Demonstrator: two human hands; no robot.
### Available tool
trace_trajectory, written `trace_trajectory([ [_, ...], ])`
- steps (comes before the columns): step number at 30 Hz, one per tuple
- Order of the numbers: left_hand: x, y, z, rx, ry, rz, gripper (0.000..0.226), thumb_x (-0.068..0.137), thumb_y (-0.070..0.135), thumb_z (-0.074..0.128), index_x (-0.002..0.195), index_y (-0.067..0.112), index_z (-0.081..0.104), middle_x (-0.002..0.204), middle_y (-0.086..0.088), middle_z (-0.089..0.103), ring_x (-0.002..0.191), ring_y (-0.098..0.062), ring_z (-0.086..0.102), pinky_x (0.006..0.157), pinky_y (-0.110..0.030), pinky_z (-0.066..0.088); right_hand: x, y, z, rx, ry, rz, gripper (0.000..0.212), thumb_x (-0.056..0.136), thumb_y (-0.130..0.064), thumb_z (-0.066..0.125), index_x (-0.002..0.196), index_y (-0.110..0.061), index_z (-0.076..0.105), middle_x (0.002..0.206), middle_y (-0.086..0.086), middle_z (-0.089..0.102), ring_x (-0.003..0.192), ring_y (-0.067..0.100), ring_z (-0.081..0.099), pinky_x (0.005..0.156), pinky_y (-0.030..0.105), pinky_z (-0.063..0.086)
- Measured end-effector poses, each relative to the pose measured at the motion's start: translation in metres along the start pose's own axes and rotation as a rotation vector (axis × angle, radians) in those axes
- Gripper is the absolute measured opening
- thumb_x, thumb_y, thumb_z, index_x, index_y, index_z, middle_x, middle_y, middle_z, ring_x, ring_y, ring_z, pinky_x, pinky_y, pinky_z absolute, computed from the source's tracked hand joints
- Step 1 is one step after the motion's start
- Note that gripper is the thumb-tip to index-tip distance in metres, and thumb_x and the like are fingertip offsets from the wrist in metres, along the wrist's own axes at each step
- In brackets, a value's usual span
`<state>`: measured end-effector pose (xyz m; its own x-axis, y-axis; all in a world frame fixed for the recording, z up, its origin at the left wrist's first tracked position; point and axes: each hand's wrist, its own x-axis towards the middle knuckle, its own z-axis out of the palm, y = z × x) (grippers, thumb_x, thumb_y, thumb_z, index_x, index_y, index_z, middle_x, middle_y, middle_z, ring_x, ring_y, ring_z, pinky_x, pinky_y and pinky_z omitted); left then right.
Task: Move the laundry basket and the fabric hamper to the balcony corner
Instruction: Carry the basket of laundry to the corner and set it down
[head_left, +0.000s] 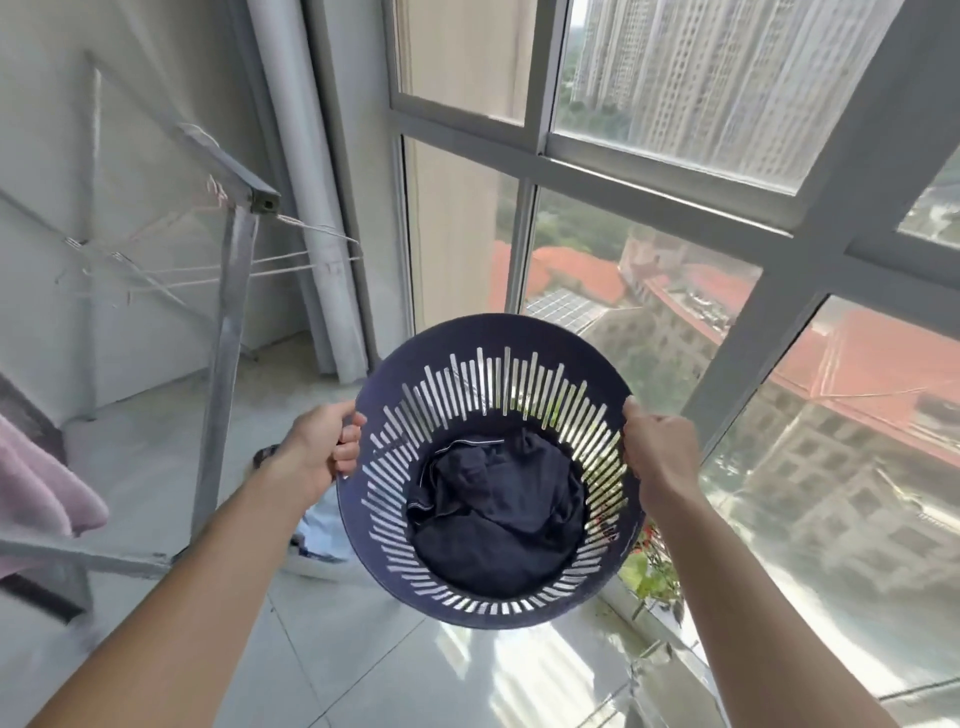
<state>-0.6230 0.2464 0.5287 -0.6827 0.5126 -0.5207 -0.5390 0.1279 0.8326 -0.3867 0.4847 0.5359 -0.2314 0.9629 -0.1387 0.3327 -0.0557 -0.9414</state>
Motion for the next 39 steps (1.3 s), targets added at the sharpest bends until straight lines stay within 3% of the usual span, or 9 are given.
trace_trajectory([
  [4,0.019,0.009,-0.012,0.005,0.028,0.039,0.034,0.105,0.027,0.035,0.074,0.014,0.041,0.039,0.009,0.027,0.024,-0.004,0.020,0.031,-0.013,0.015,0.008,-0.013,0.027,-0.032,0.018,-0.004,0.048,0.094,-0.037,0.052,0.054,-0.018,0.033,0.050,0.000,0.032,0.049,0.016,0.026,0.051,0.029,0.024],
  [9,0.039,0.019,-0.029,0.025,0.086,0.082,0.035,0.106,0.030,0.035,0.078,0.011,0.046,0.043,0.008,0.029,0.026,-0.005,0.022,0.033,-0.014,0.018,0.022,-0.026,0.055,-0.007,-0.012,0.003,0.032,0.097,-0.032,0.048,0.072,-0.011,0.051,0.063,0.007,0.044,0.061,0.020,0.037,0.059,0.036,0.033],
  [14,0.058,0.028,-0.039,0.026,0.149,0.088,0.036,0.106,0.030,0.036,0.078,0.011,0.046,0.043,0.008,0.031,0.028,-0.005,0.024,0.034,-0.013,0.019,0.044,-0.037,0.086,0.016,-0.065,0.017,0.033,0.093,-0.027,0.051,0.063,-0.013,0.050,0.059,0.005,0.047,0.057,0.019,0.039,0.056,0.036,0.032],
  [19,0.085,0.052,-0.043,-0.016,0.207,0.096,0.032,0.103,0.026,0.037,0.076,0.012,0.046,0.039,0.009,0.029,0.026,-0.006,0.021,0.034,-0.013,0.017,0.083,-0.059,0.124,0.072,-0.181,0.018,0.016,0.088,-0.023,0.052,0.078,-0.012,0.050,0.069,0.010,0.041,0.053,0.017,0.031,0.050,0.033,0.022],
  [23,0.111,0.080,-0.032,-0.023,0.249,0.121,0.030,0.101,0.025,0.038,0.075,0.012,0.046,0.040,0.009,0.029,0.026,-0.007,0.021,0.037,-0.016,0.016,0.125,-0.077,0.148,0.089,-0.234,-0.009,0.016,0.090,-0.024,0.051,0.083,-0.010,0.050,0.075,0.012,0.042,0.054,0.018,0.033,0.050,0.033,0.023],
  [30,0.165,0.129,0.010,-0.085,0.275,0.164,0.028,0.101,0.025,0.038,0.077,0.012,0.046,0.037,0.010,0.028,0.025,-0.006,0.020,0.035,-0.012,0.016,0.214,-0.119,0.168,0.095,-0.303,-0.060,0.021,0.092,-0.028,0.050,0.076,-0.014,0.052,0.067,0.007,0.042,0.058,0.018,0.035,0.052,0.034,0.025],
  [34,0.192,0.138,0.034,-0.106,0.295,0.179,0.029,0.100,0.024,0.038,0.075,0.012,0.045,0.037,0.010,0.025,0.025,-0.006,0.019,0.035,-0.010,0.015,0.252,-0.129,0.177,0.133,-0.311,-0.074,0.019,0.081,-0.031,0.051,0.067,-0.018,0.048,0.064,0.006,0.042,0.058,0.018,0.034,0.054,0.037,0.025],
  [39,0.218,0.136,0.044,-0.102,0.350,0.166,0.028,0.098,0.026,0.040,0.073,0.013,0.045,0.035,0.011,0.023,0.026,-0.007,0.018,0.035,-0.012,0.015,0.287,-0.128,0.198,0.112,-0.285,-0.124,0.031,0.077,-0.038,0.054,0.057,-0.019,0.040,0.063,0.008,0.039,0.065,0.023,0.037,0.063,0.040,0.032],
])
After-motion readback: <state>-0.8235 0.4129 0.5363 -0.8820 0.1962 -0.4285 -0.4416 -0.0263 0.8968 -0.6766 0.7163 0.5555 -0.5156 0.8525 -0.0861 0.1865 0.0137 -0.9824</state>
